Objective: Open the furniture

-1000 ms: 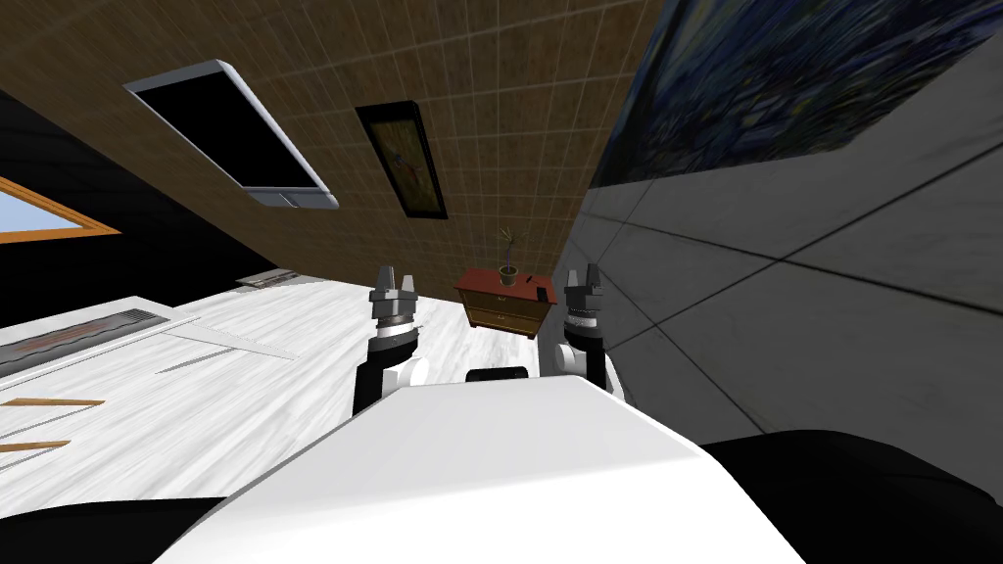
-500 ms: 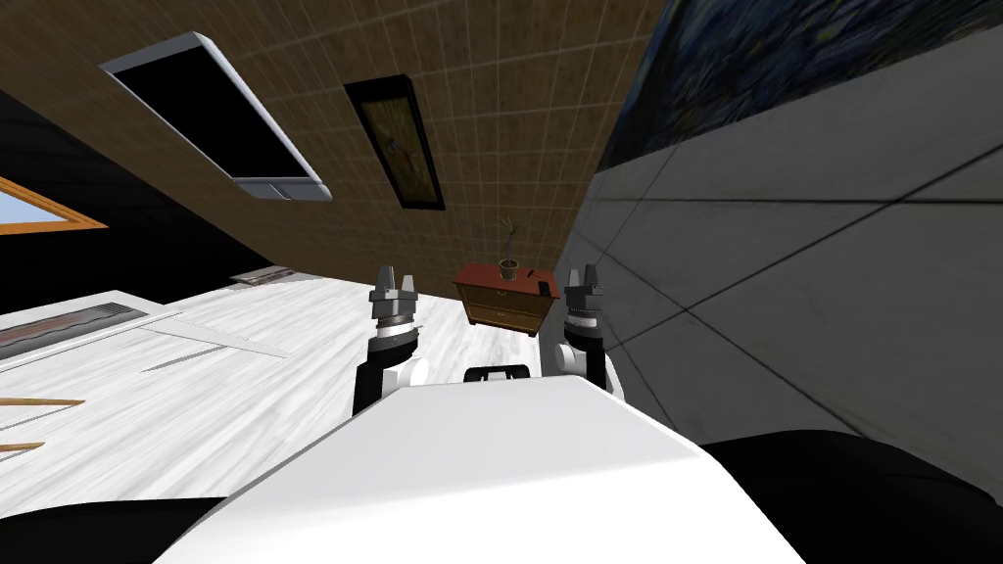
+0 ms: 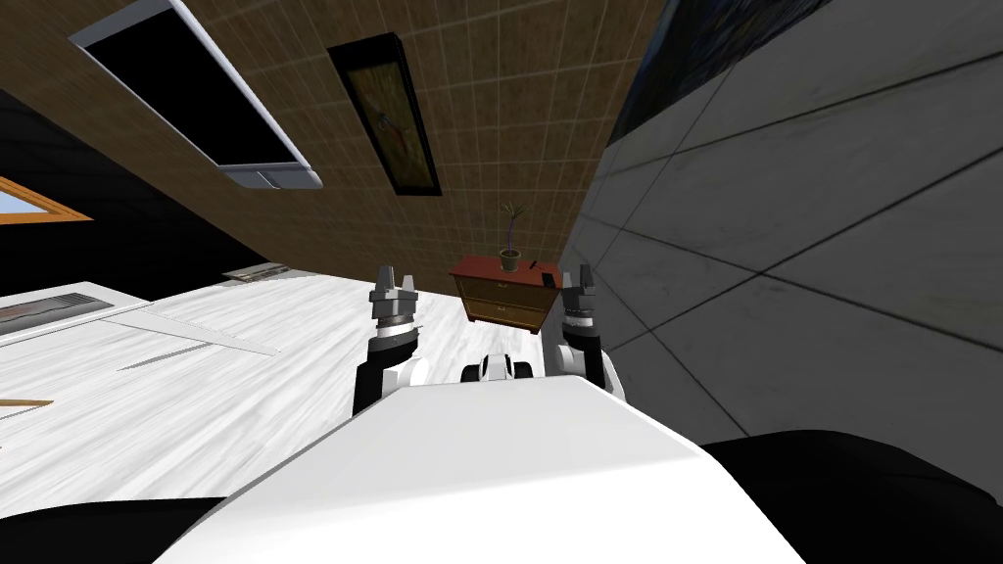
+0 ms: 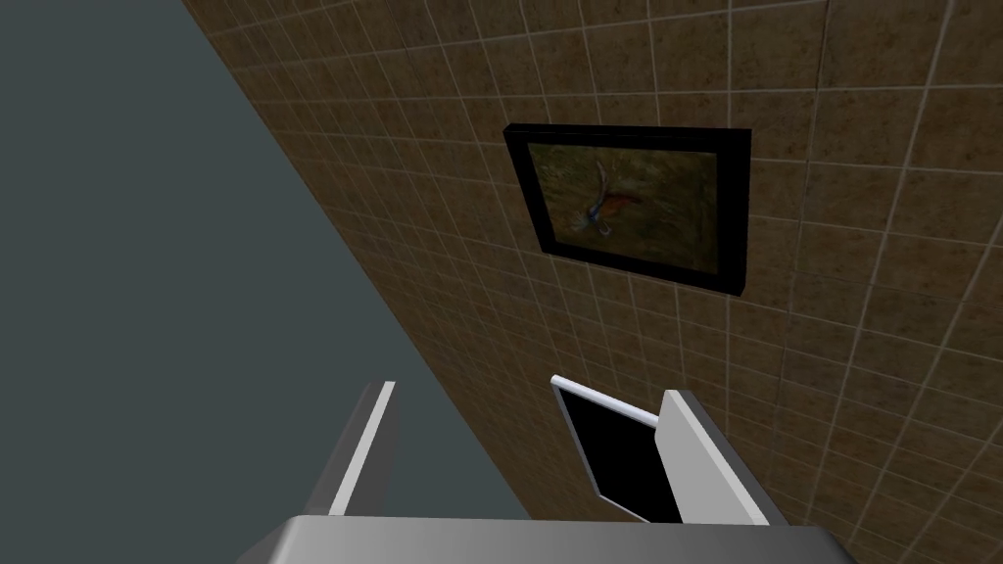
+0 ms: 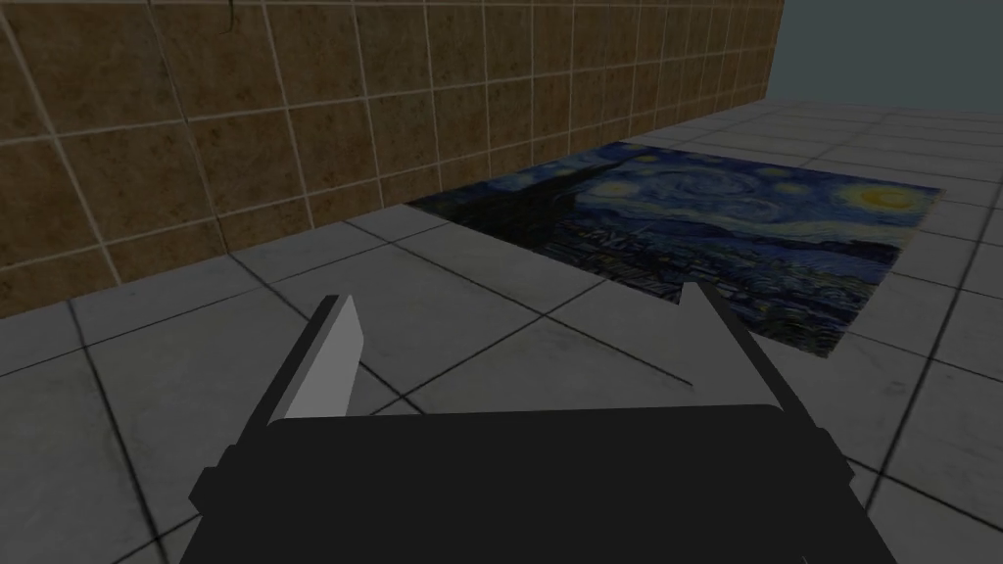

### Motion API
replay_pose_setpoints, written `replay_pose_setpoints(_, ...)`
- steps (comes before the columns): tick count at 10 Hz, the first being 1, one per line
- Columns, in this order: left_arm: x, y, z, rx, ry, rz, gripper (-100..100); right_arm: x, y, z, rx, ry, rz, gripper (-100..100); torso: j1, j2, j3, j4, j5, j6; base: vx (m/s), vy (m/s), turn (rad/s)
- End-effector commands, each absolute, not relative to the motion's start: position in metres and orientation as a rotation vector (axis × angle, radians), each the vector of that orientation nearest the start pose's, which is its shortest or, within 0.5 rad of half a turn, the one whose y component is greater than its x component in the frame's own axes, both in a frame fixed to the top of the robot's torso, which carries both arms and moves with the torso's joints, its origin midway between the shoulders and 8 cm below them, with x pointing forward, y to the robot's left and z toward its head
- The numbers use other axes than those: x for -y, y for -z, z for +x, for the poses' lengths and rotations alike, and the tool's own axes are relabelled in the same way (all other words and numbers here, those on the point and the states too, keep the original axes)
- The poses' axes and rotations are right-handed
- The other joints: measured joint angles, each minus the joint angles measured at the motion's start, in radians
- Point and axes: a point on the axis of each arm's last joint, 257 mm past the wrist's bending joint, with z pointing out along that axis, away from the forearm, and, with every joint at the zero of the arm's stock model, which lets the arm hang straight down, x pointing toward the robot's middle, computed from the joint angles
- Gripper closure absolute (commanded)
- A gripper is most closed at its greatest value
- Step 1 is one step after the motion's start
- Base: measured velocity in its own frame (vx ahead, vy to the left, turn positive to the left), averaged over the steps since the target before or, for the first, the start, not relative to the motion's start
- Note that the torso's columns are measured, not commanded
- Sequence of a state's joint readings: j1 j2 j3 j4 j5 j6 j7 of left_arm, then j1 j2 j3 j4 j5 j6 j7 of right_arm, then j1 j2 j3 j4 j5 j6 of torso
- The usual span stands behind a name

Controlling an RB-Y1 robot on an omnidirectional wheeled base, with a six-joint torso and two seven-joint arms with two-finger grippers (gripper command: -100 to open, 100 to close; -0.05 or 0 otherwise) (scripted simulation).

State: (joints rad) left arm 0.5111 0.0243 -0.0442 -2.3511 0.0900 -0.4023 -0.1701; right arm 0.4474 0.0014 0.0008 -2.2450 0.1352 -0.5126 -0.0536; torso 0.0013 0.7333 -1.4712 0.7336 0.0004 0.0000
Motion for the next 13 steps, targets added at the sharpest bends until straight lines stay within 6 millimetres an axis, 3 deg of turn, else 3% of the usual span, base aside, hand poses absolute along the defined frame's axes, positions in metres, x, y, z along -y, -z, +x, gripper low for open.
replay_pose_setpoints(1, -0.272, -0.033, 0.346, -0.655, 1.24, -0.665, 0, 0.252, -0.013, 0.37, -0.76, -1.245, 0.554, -100, -0.001, 0.002, -0.005, 0.003, 0.0, 0.0, 0.038, 0.025, 0.003)
replay_pose_setpoints(5, -0.272, -0.033, 0.346, -0.655, 1.24, -0.665, 0, 0.244, 0.033, 0.404, -0.97, -1.111, 0.539, -100, -0.001, 0.005, -0.005, 0.004, 0.0, 0.0, 0.049, 0.035, 0.004)
replay_pose_setpoints(6, -0.272, -0.033, 0.346, -0.655, 1.24, -0.665, 0, 0.242, 0.035, 0.405, -0.986, -1.088, 0.525, -100, -0.002, 0.005, -0.005, 0.005, 0.0, 0.0, 0.037, 0.032, 0.007)
replay_pose_setpoints(7, -0.272, -0.033, 0.346, -0.655, 1.24, -0.665, 0, 0.245, 0.055, 0.417, -1.051, -1.04, 0.54, -100, -0.001, 0.006, -0.004, 0.005, 0.0, 0.0, 0.041, 0.04, 0.007)
replay_pose_setpoints(8, -0.272, -0.033, 0.346, -0.655, 1.24, -0.665, 0, 0.242, 0.056, 0.417, -1.065, -1.016, 0.519, -100, -0.001, 0.005, -0.004, 0.005, 0.0, 0.0, 0.04, 0.033, 0.002)
replay_pose_setpoints(9, -0.272, -0.033, 0.346, -0.655, 1.24, -0.665, 0, 0.246, 0.076, 0.428, -1.124, -0.97, 0.533, -100, -0.001, 0.005, -0.005, 0.004, 0.0, 0.0, 0.056, 0.044, 0.007)
replay_pose_setpoints(11, -0.272, -0.033, 0.346, -0.655, 1.24, -0.665, 0, 0.245, 0.079, 0.429, -1.144, -0.934, 0.514, -100, -0.001, 0.004, -0.005, 0.004, 0.0, 0.0, 0.038, 0.025, 0.002)
replay_pose_setpoints(12, -0.272, -0.033, 0.346, -0.655, 1.24, -0.665, 0, 0.25, 0.1, 0.439, -1.205, -0.877, 0.529, -100, -0.003, 0.006, -0.004, 0.005, -0.001, 0.0, 0.04, 0.027, 0.01)
replay_pose_setpoints(13, -0.272, -0.033, 0.346, -0.655, 1.24, -0.665, 0, 0.25, 0.103, 0.44, -1.218, -0.85, 0.517, -100, -0.002, 0.005, -0.004, 0.005, -0.001, 0.0, 0.044, 0.03, 0.005)
